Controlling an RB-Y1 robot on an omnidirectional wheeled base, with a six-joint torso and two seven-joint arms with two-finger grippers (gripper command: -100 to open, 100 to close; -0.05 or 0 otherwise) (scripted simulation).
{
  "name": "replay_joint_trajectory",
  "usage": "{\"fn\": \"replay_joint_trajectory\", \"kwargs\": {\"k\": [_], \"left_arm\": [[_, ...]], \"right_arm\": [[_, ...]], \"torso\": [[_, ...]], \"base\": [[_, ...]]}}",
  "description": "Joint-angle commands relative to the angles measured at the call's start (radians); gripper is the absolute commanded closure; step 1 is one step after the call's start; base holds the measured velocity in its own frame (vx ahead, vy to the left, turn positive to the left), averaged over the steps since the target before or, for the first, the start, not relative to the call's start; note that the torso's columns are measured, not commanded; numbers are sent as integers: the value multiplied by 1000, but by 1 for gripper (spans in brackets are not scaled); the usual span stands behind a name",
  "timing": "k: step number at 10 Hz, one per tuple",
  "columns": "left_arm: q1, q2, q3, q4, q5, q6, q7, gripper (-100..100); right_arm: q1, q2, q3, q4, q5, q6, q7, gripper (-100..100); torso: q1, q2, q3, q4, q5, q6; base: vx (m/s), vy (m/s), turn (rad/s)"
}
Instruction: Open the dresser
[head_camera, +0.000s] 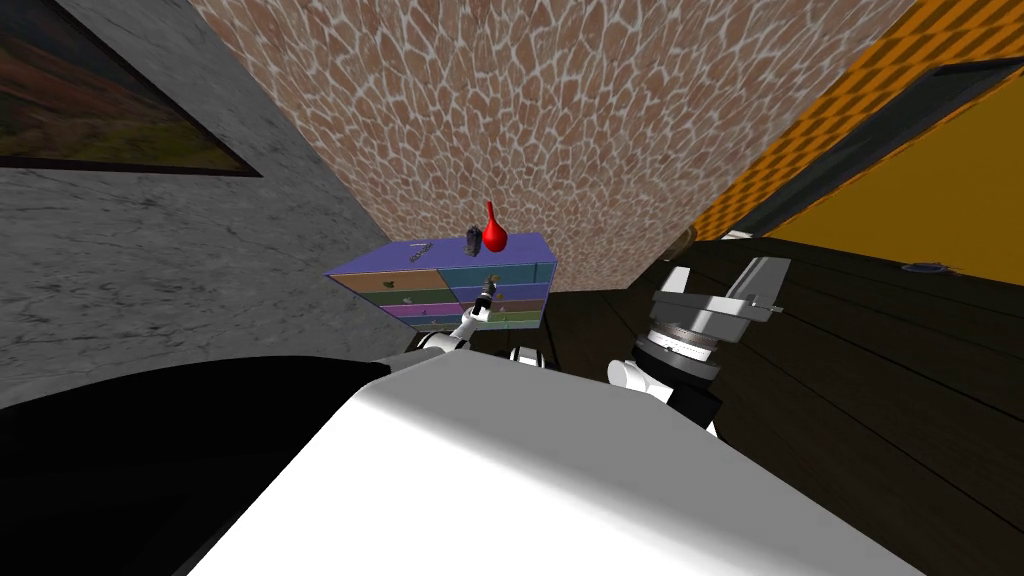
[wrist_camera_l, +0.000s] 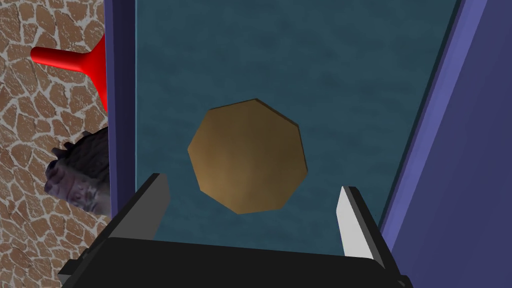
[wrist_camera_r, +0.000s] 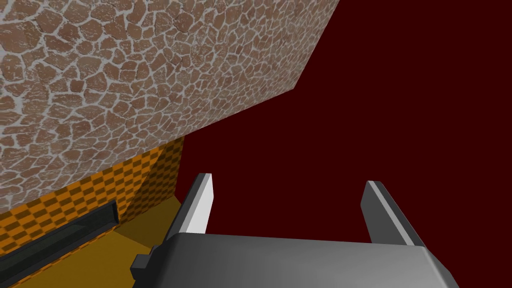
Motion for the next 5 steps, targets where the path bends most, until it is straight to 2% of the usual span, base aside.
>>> {"fn": "replay_joint_trajectory", "kwargs": {"k": [1, 2, 3, 4, 5], "left_arm": [[-13, 2, -1, 27, 1, -2, 1, -100], [36, -19, 6, -20, -6, 5, -8, 100], [54, -19, 6, -37, -6, 5, -8, 100], [90, -42, 14, -83, -12, 20, -20, 100], [118, -42, 14, -116, -12, 20, -20, 100]], "right_arm": [[0, 0, 0, 0, 0, 0, 0, 0], [0, 0, 0, 0, 0, 0, 0, 0], [0, 0, 0, 0, 0, 0, 0, 0], [0, 0, 0, 0, 0, 0, 0, 0], [0, 0, 0, 0, 0, 0, 0, 0]], "torso": [[1, -1, 0, 0, 0, 0], [3, -2, -1, -1, 1, -1], [4, -6, -3, -3, 2, 1], [4, -9, -5, -6, 4, 2], [3, -11, -7, -8, 4, 4]], "base": [[-10, -5, -10], [37, 28, -140], [42, 42, -95], [47, 47, -109], [46, 42, -77]]}}
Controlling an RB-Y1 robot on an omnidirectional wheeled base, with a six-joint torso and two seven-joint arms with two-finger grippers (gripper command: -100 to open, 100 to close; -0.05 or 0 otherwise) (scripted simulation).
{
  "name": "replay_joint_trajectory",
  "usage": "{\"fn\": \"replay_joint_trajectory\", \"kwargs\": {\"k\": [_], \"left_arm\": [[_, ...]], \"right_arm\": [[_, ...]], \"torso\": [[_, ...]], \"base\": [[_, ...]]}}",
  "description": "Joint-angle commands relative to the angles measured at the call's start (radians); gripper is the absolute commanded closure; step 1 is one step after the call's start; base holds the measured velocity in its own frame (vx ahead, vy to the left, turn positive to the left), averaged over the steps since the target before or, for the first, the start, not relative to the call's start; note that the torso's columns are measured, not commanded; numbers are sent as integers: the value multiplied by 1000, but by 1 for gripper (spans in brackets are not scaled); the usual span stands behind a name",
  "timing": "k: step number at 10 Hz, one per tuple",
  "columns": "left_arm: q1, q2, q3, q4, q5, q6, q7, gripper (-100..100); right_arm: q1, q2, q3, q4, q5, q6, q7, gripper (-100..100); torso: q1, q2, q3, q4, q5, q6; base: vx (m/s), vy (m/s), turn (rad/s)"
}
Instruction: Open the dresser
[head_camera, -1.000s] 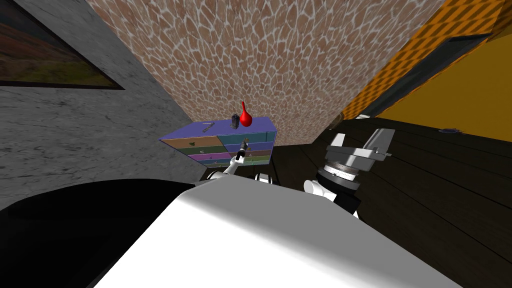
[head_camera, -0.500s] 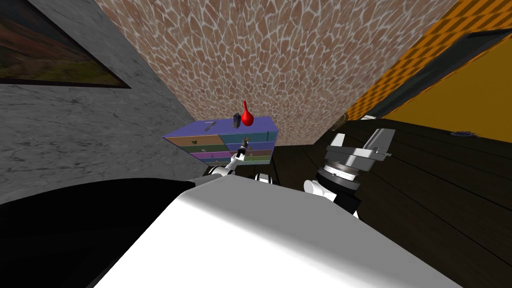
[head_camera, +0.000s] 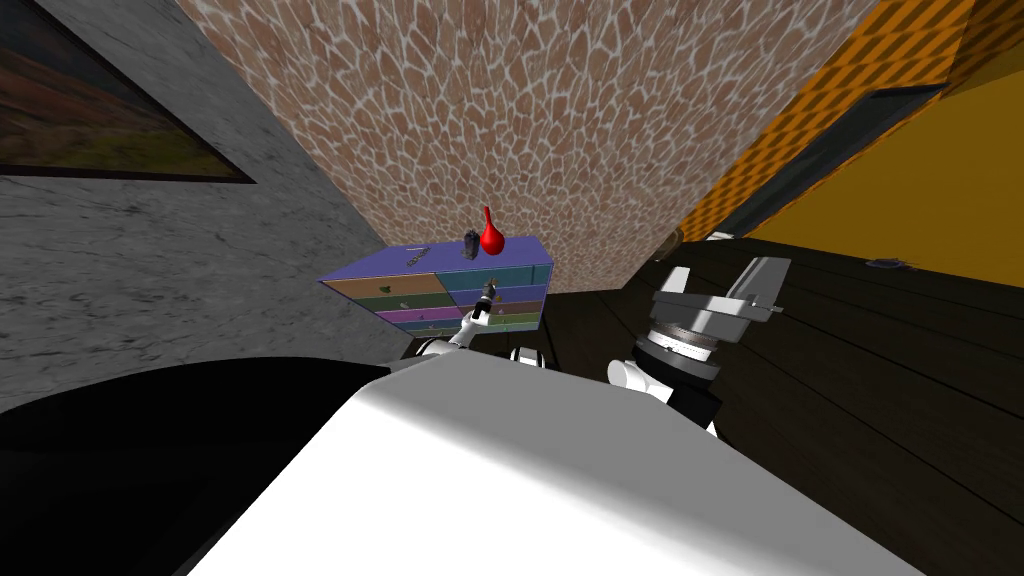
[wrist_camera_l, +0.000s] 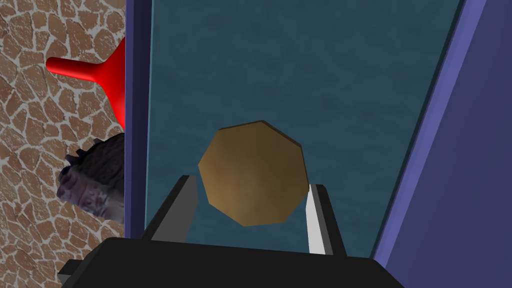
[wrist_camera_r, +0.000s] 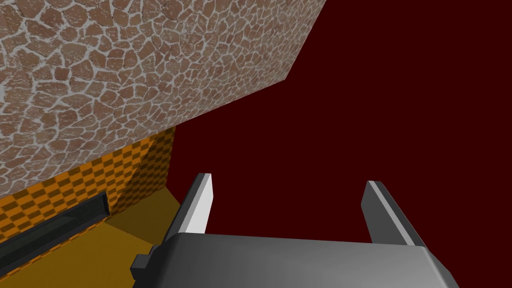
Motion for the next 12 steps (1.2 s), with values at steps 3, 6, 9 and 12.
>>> {"fn": "replay_joint_trajectory", "kwargs": {"k": [3, 6, 9, 12], "left_arm": [[118, -38, 8, -129, -11, 28, -16, 100], [174, -61, 16, -193, -17, 42, -27, 100], [230, -85, 24, -270, -24, 56, -39, 100], [302, -108, 32, -361, -30, 71, -50, 100]], "right_arm": [[0, 0, 0, 0, 0, 0, 0, 0], [0, 0, 0, 0, 0, 0, 0, 0], [0, 0, 0, 0, 0, 0, 0, 0], [0, 0, 0, 0, 0, 0, 0, 0]], "torso": [[-1, -1, -1, -3, 1, 2], [-1, -5, -3, -5, 2, 3], [-1, -3, -2, -5, 2, 0], [-2, -5, -3, -5, 2, 1]], "base": [[26, 27, -73], [26, 27, -73], [18, 10, -49], [25, 29, -79]]}}
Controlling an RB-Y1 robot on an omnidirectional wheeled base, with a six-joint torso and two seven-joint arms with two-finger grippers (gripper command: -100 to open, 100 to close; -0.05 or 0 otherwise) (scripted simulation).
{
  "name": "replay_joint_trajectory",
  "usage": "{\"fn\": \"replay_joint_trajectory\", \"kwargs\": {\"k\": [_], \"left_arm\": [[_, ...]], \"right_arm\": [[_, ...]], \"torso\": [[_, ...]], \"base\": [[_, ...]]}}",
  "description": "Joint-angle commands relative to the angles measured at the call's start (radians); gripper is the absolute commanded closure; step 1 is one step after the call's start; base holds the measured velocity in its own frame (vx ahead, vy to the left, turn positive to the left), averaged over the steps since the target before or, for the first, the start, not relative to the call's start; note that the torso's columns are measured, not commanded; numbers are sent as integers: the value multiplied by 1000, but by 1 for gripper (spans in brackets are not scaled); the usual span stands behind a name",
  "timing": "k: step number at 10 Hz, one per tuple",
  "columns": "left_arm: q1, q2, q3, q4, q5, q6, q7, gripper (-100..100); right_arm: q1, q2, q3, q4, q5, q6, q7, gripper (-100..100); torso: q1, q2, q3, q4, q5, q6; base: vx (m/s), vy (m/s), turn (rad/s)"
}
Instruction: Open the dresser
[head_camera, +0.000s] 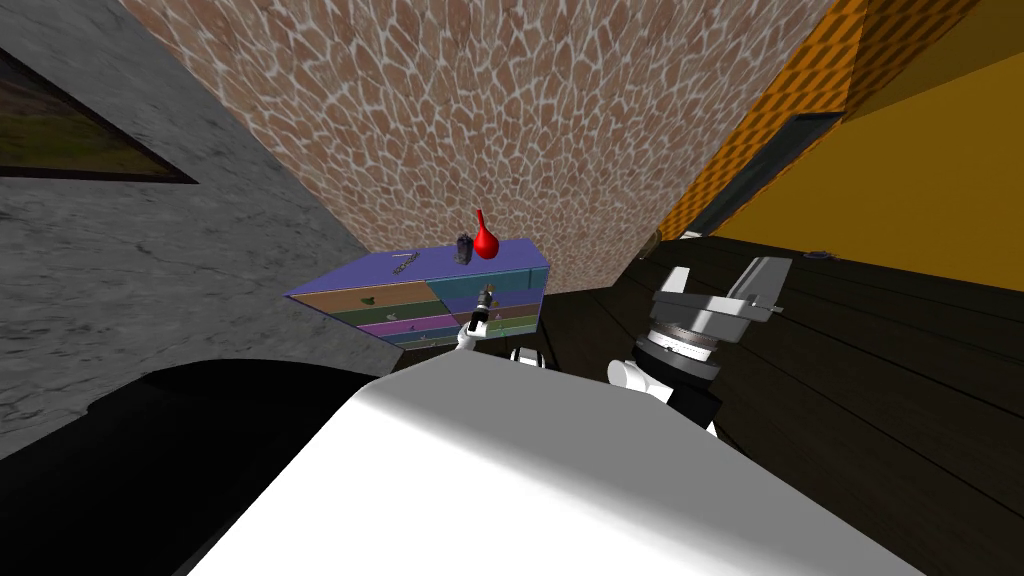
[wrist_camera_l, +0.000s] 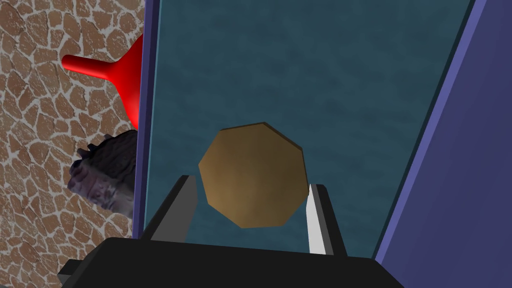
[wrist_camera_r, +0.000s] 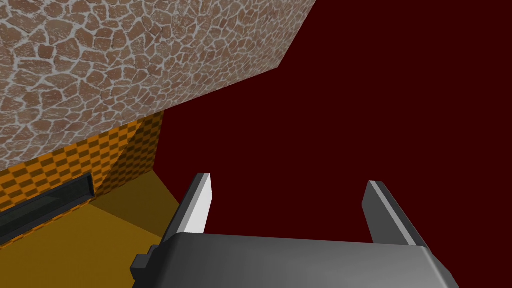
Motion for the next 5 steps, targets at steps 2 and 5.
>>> {"fn": "replay_joint_trajectory", "kwargs": {"k": [2, 5], "left_arm": [[99, -31, 1, -86, -9, 26, -11, 100], [172, -54, 9, -172, -16, 40, -23, 100]], "right_arm": [[0, 0, 0, 0, 0, 0, 0, 0], [0, 0, 0, 0, 0, 0, 0, 0]], "torso": [[0, 0, 0, 1, 0, 2], [1, 2, 1, 3, -1, 1]], "base": [[29, 23, -51], [30, 26, -77]]}}
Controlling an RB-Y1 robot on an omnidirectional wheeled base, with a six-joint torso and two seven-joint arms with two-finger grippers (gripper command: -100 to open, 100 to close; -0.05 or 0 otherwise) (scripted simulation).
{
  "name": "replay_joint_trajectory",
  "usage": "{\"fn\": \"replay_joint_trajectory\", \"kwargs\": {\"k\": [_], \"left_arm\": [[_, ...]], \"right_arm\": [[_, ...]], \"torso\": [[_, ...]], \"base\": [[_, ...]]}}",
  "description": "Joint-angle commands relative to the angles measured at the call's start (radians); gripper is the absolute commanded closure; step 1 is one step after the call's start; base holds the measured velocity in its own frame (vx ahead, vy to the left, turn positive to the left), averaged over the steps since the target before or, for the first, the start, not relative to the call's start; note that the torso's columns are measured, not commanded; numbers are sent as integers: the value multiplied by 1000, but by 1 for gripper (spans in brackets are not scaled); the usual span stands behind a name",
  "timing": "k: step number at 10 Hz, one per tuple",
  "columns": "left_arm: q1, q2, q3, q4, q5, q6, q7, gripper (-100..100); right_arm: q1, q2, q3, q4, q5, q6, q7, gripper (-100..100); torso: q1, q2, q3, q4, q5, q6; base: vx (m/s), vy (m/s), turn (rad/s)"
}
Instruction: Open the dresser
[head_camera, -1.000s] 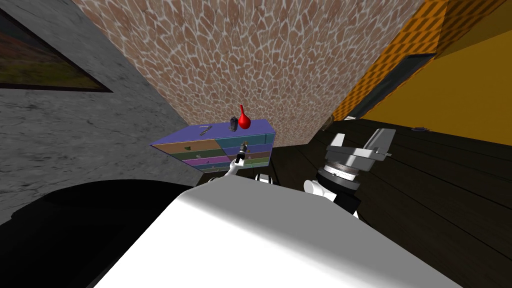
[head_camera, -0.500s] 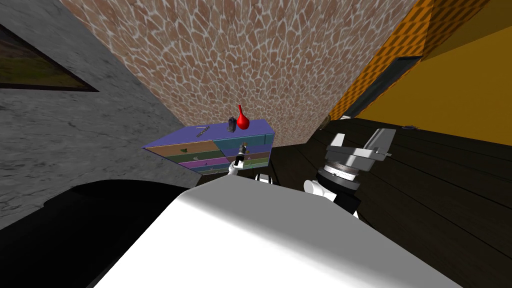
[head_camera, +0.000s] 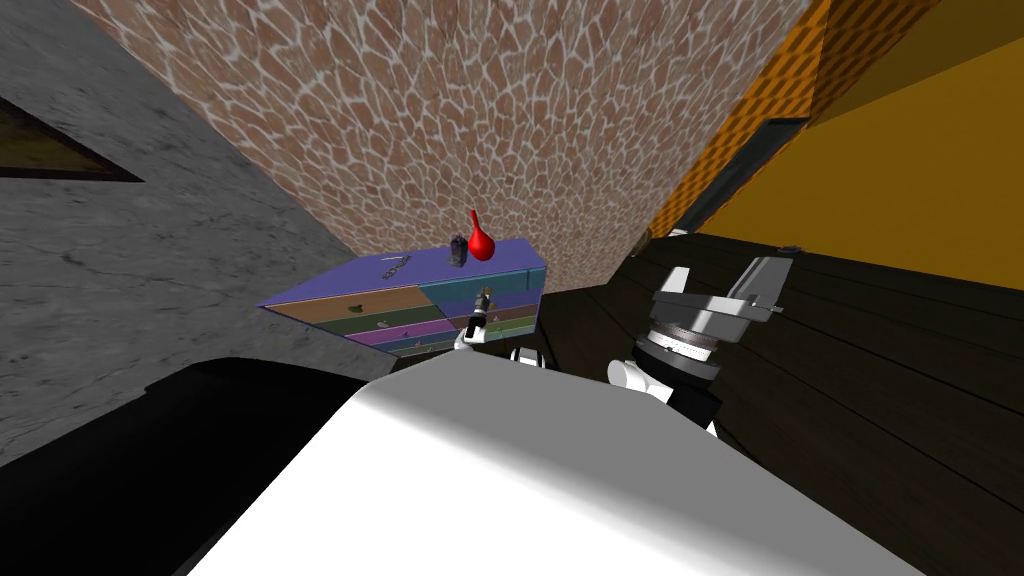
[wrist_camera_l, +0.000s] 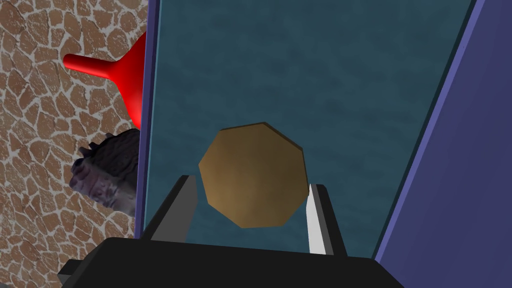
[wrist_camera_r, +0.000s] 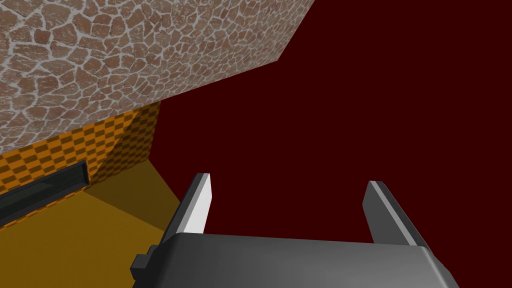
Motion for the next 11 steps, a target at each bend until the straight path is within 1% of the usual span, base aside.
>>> {"fn": "replay_joint_trajectory", "kwargs": {"k": [1, 2, 3, 4, 5, 6, 7, 8, 9, 10, 11], "left_arm": [[80, -32, 1, -78, -10, 25, -14, 100], [111, -32, 1, -96, -10, 25, -14, 100], [142, -55, 10, -157, -16, 40, -25, 100], [174, -55, 10, -181, -16, 40, -25, 100], [189, -55, 10, -181, -16, 40, -25, 100], [225, -78, 18, -248, -23, 54, -36, 100], [257, -78, 18, -267, -23, 54, -36, 100], [262, -78, 18, -267, -23, 54, -36, 100], [246, -81, 13, -267, -24, 42, -38, 100], [258, -82, 12, -301, -26, 73, -40, 100], [261, -83, 12, -308, -27, 81, -40, 100]], "right_arm": [[0, 0, 0, 0, 0, 0, 0, 0], [0, 0, 0, 0, 0, 0, 0, 0], [0, 0, 0, 0, 0, 0, 0, 0], [0, 0, 0, 0, 0, 0, 0, 0], [0, 0, 0, 0, 0, 0, 0, 0], [0, 0, 0, 0, 0, 0, 0, 0], [0, 0, 0, 0, 0, 0, 0, 0], [0, 0, 0, 0, 0, 0, 0, 0], [0, 0, 0, 0, 0, 0, 0, 0], [0, 0, 0, 0, 0, 0, 0, 0], [0, 0, 0, 0, 0, 0, 0, 0]], "torso": [[1, 2, 1, -1, 1, -3], [1, 1, 1, 0, 0, 0], [2, 2, 2, 1, 0, -3], [3, 3, 2, 2, -1, -4], [3, 5, 3, 3, -1, -6], [4, 7, 5, 2, 0, -8], [6, 7, 4, 4, -1, -7], [7, 7, 5, 4, 0, -8], [7, 8, 5, 4, 0, -10], [6, 9, 6, 5, -1, -9], [2, 14, 8, 7, -3, -8]], "base": [[30, 23, -151], [31, 34, -105], [43, 46, -130], [36, 34, -102], [22, 8, -17], [28, 21, -118], [34, 32, -111], [19, 13, -24], [0, 0, 0], [-62, -46, 11], [-141, -72, 18]]}}
